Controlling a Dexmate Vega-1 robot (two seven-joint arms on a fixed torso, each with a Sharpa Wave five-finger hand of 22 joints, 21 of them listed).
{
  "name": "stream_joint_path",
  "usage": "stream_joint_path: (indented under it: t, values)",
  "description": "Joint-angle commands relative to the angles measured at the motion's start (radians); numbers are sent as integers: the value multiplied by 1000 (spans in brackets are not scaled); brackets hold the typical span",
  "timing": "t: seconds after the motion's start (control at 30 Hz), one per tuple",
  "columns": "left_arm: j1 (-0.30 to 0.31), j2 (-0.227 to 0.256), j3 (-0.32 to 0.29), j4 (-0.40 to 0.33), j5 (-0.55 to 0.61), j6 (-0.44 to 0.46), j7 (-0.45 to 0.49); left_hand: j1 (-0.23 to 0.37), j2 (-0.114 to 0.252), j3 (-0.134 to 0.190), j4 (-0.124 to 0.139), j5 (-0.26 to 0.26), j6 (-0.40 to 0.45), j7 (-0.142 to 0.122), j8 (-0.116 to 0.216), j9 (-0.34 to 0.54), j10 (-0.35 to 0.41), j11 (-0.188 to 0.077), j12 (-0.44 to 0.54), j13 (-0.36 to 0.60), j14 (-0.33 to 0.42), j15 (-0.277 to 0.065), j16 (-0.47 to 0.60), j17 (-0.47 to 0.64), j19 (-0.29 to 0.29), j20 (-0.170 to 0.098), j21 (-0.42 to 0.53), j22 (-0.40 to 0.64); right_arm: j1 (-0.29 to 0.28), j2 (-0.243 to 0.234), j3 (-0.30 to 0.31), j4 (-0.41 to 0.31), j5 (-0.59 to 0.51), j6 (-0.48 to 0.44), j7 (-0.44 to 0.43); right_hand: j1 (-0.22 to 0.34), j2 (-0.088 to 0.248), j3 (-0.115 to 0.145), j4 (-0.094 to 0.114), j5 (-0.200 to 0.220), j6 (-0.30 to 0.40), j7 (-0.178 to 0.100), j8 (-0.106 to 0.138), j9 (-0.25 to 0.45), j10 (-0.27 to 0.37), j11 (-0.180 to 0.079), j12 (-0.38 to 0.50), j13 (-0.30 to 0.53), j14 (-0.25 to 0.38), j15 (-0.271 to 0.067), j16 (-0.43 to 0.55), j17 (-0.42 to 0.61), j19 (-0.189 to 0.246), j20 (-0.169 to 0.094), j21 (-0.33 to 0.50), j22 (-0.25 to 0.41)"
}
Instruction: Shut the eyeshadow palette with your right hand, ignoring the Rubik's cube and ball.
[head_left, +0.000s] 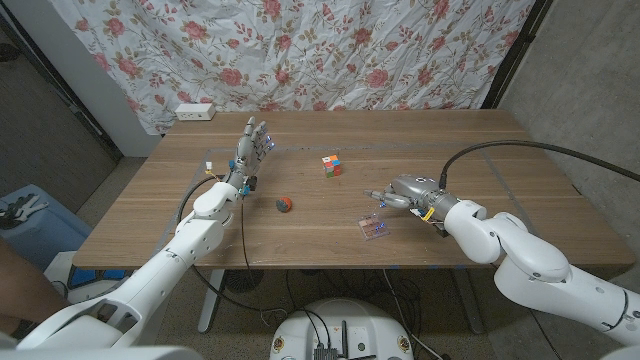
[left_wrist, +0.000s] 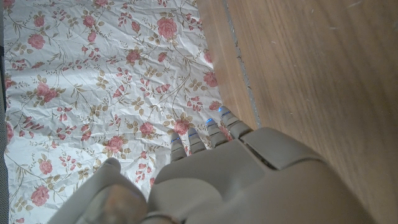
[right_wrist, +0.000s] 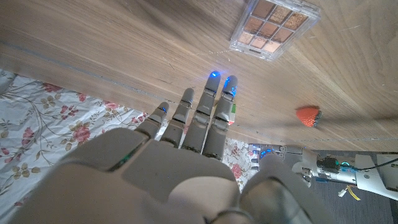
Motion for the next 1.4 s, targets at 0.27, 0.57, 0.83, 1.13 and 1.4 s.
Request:
stream_joint_path:
  t: [0.27, 0.57, 0.83, 1.13, 1.4]
  values:
    - [0, 0, 0, 1, 0, 0, 0, 6, 8, 10, -2, 4, -2, -7, 5, 4, 1, -6, 5, 4, 5, -24, 6, 5, 8, 1, 4, 4, -110, -56, 43, 15, 27, 86, -197, 56, 56, 47, -37, -18, -78, -13, -42, -1, -62, -3, -10, -13, 9, -24, 3, -2, 43, -6, 8, 3]
    - [0, 0, 0, 1, 0, 0, 0, 6, 8, 10, -2, 4, -2, -7, 5, 4, -1, -5, 5, 4, 4, -24, 6, 5, 8, 1, 5, 4, -171, -50, 79, 82, 59, 222, -374, 130, 73, 115, -93, -30, -81, -7, -57, -1, -90, 1, -4, -27, 19, -38, 6, -2, 94, -34, 14, 3]
    - [-1, 0, 0, 1, -1, 0, -2, 6, 8, 10, -2, 4, -2, -7, 5, 4, 1, -7, 5, 4, 4, -22, 6, 5, 7, 2, 4, 4, -216, -85, 115, 154, 69, 374, -487, 146, 67, 132, -112, -35, -82, -10, -68, -2, -121, 2, -8, -37, 7, -42, 2, 2, 117, -52, 15, 3]
    - [-1, 0, 1, 2, -1, -1, -3, 6, 8, 10, -2, 4, -3, -7, 5, 4, 1, -5, 5, 4, 4, -23, 6, 5, 8, 0, 4, 4, -222, -82, 120, 220, 49, 480, -540, 133, 66, 149, -117, -50, -108, -21, -108, -6, -239, -15, -24, -69, -61, -27, -26, 12, 131, -77, 5, 5]
    - [0, -1, 0, 2, 0, -1, -1, 6, 8, 10, -2, 4, -3, -7, 5, 4, 1, -9, 5, 4, 3, -24, 6, 5, 7, 2, 4, 4, -196, -76, 112, 289, 22, 585, -569, 102, 60, 157, -107, -59, -196, -37, -166, -11, -339, -31, -28, -114, -128, -25, -56, 18, 122, -81, -2, 6]
